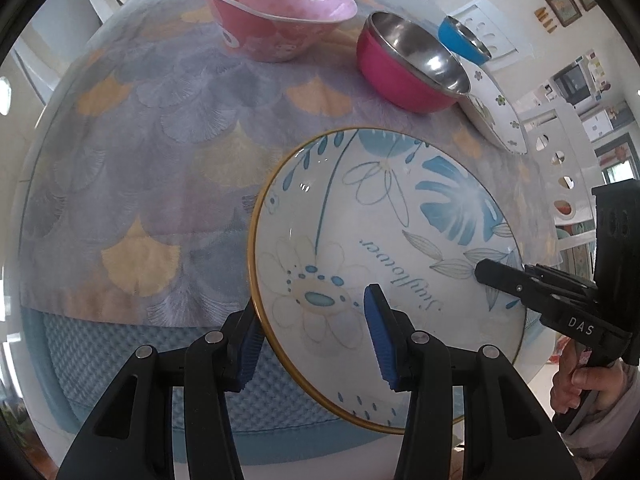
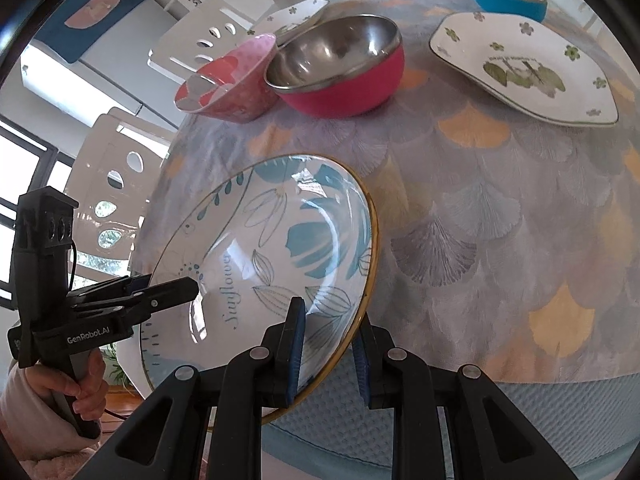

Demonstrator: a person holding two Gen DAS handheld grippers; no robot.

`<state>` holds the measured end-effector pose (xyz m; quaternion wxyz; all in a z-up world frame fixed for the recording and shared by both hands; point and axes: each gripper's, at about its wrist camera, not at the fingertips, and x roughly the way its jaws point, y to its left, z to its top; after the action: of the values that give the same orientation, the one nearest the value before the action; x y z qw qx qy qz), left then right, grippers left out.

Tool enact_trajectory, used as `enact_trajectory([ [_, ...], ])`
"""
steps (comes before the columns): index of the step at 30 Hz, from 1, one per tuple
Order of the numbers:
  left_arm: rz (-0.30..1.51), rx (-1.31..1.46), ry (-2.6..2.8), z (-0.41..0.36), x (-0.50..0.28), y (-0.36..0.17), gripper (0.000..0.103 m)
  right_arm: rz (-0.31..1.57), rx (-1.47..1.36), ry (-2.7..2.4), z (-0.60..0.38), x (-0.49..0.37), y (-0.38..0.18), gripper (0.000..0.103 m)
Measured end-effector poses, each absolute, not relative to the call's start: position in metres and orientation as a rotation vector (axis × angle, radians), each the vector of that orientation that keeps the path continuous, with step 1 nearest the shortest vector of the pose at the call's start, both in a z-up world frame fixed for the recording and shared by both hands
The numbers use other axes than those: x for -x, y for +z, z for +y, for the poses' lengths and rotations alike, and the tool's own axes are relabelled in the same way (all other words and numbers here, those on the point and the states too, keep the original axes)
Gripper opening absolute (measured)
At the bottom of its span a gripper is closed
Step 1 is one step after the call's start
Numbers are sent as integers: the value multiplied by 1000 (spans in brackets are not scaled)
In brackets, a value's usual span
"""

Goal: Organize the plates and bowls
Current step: 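Carry the Sunflower plate toward the table edge and lower it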

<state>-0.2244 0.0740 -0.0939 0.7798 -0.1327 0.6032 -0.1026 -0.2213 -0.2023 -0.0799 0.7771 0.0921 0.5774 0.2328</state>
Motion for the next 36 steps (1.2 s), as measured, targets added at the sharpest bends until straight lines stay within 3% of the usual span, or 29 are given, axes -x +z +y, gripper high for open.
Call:
enact_trajectory([
  [27,1381,83,-204,53,226,-105,46,1345,-155,379,-185,226,-99,27],
  [30,1388,71,-207,46,223,-106,48,1347,-155,379,-182,226,-100,31],
  [34,1402,55,-217,39,218,-107,52,1348,-141,406,-173,225,-100,50],
  [36,1425,34,-205,35,216,-106,52,1350,-91,413,-166,226,-100,55],
])
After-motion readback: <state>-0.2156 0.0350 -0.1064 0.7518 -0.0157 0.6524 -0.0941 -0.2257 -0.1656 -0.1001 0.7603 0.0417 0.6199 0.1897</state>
